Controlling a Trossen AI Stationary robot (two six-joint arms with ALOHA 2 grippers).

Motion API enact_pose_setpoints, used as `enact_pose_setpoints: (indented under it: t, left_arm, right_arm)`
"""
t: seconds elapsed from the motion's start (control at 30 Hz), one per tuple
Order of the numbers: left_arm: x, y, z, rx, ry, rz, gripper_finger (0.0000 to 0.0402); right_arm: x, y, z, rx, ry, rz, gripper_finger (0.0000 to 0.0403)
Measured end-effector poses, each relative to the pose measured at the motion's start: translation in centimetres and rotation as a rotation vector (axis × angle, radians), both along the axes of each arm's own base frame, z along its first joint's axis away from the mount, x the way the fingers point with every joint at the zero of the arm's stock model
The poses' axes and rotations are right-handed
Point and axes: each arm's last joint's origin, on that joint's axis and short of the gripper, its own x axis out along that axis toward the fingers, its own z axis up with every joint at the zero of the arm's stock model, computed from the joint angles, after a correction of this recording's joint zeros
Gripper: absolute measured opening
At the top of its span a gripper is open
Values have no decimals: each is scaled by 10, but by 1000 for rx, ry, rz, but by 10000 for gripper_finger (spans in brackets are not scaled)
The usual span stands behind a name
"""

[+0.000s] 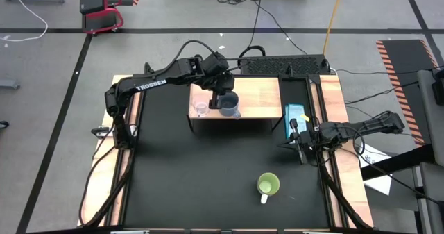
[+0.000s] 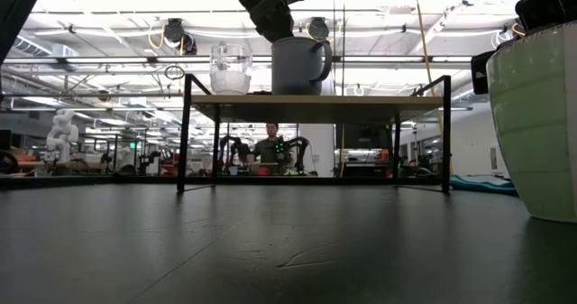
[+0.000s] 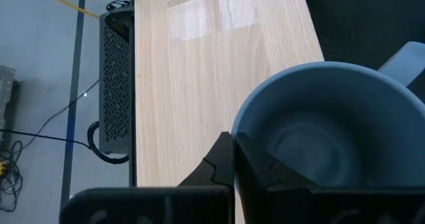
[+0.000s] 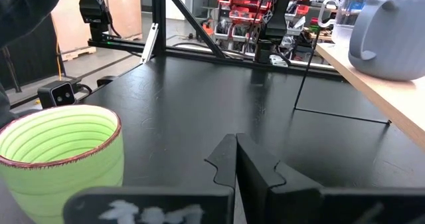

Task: Stack small to large cups/mugs on shelf
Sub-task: Put the gray mug on the shelf

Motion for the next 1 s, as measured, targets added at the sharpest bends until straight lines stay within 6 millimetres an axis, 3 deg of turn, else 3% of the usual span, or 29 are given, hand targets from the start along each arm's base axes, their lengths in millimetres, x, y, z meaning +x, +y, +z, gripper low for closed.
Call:
enact_pose_setpoints:
  t: [1.0]
  left_arm:
    - [1, -1, -11, 117, 41, -160, 0]
  right_arm:
    - [0, 0, 0, 5, 4, -1, 0]
